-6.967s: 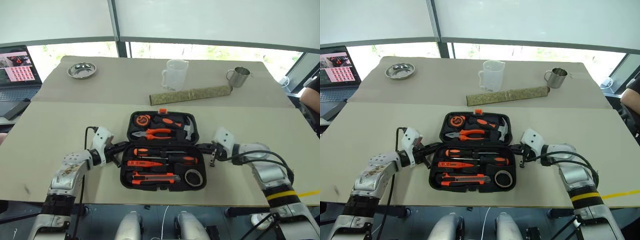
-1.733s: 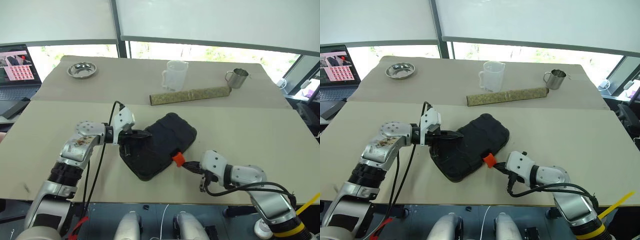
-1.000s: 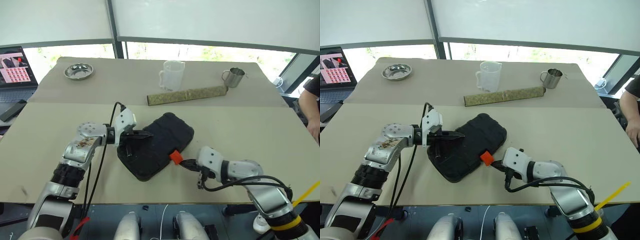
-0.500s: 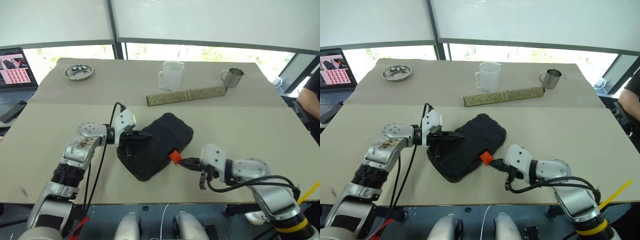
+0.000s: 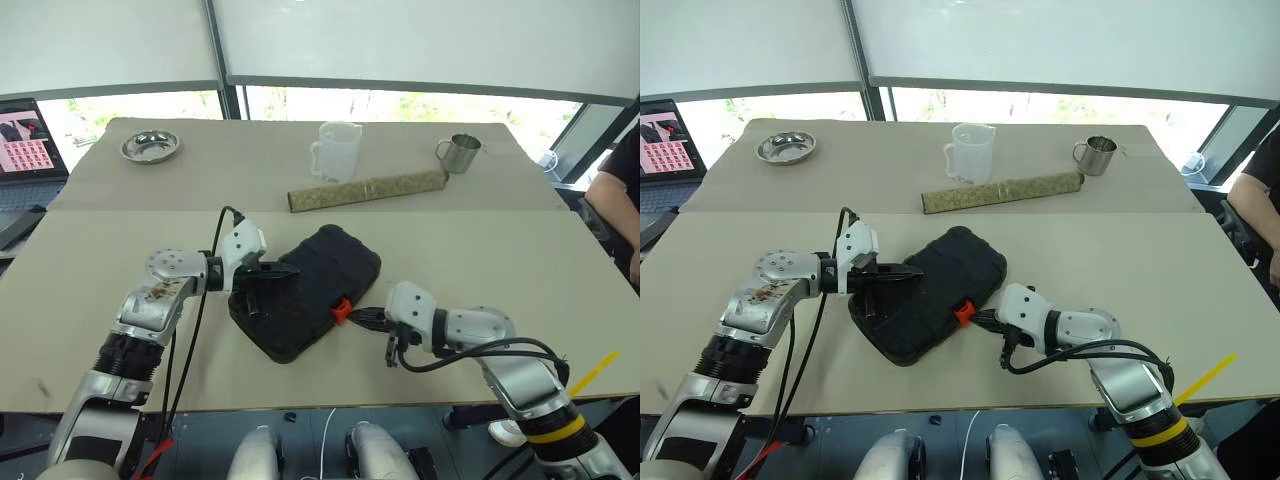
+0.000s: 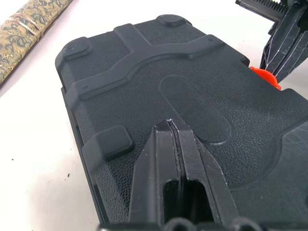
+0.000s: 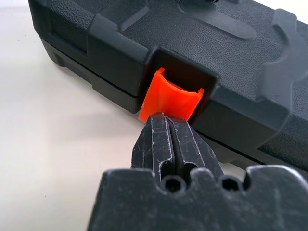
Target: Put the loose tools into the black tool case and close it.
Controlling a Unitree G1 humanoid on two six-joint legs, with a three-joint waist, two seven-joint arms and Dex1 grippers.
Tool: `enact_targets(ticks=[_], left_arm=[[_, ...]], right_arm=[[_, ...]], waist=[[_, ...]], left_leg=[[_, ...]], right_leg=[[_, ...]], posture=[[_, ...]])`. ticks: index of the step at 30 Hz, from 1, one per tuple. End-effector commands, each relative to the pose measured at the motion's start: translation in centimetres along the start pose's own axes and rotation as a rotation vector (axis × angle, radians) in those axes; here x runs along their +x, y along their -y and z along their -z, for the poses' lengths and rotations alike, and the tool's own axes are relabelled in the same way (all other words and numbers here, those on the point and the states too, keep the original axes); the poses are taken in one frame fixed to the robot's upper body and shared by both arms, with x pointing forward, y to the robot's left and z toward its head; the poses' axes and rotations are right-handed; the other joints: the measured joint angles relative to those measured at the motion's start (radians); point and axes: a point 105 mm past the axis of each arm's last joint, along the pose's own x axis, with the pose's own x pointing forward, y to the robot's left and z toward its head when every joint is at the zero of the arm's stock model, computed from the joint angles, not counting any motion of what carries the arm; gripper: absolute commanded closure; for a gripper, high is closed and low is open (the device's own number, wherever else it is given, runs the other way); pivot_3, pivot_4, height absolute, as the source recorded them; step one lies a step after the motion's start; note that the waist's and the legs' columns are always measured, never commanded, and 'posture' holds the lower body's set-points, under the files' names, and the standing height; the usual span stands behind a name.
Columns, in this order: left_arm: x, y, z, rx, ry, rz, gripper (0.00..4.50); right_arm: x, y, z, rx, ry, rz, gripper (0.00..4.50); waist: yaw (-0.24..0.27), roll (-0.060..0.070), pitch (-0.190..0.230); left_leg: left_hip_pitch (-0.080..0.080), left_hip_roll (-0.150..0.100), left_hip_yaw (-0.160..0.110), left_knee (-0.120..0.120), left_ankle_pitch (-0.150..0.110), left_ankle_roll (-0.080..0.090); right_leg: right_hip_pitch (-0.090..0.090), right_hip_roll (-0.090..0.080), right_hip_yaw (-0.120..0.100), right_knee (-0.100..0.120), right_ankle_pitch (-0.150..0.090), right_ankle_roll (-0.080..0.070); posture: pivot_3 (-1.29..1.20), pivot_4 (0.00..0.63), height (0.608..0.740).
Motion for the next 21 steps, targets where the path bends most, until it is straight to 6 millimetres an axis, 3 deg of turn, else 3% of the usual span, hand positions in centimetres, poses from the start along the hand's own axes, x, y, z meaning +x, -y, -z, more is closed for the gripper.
enact_targets(ticks=[1,9,21], left_arm=[[0.2,0.7,2.5,-0.069,-0.087,0.019,4.49],[0.3,0.7,2.8,-0.084,-0.110,0.025,4.49],[0.8,2.2,4.8,-0.105,-0.220,0.081,4.49]], right_arm=[[0.4,0.4,-1.0,-0.033,0.034,0.008,4.44],[1.3,-0.3,-0.9,-0.002,0.031,-0.035,4.44],[1.8,0.9,-1.0,-0.033,0.035,0.001,4.44]], waist=[[-0.001,0.000,0.000],[-0.002,0.000,0.000],[-0.002,0.000,0.000]], left_leg=[[0.000,0.000,0.000,0.000,0.000,0.000],[0.000,0.000,0.000,0.000,0.000,0.000],[0.001,0.000,0.000,0.000,0.000,0.000]], right_leg=[[0.000,0.000,0.000,0.000,0.000,0.000],[0.000,0.000,0.000,0.000,0.000,0.000],[0.000,0.000,0.000,0.000,0.000,0.000]], posture=[[0.00,0.150,0.740],[0.00,0.150,0.740],[0.00,0.150,0.740]])
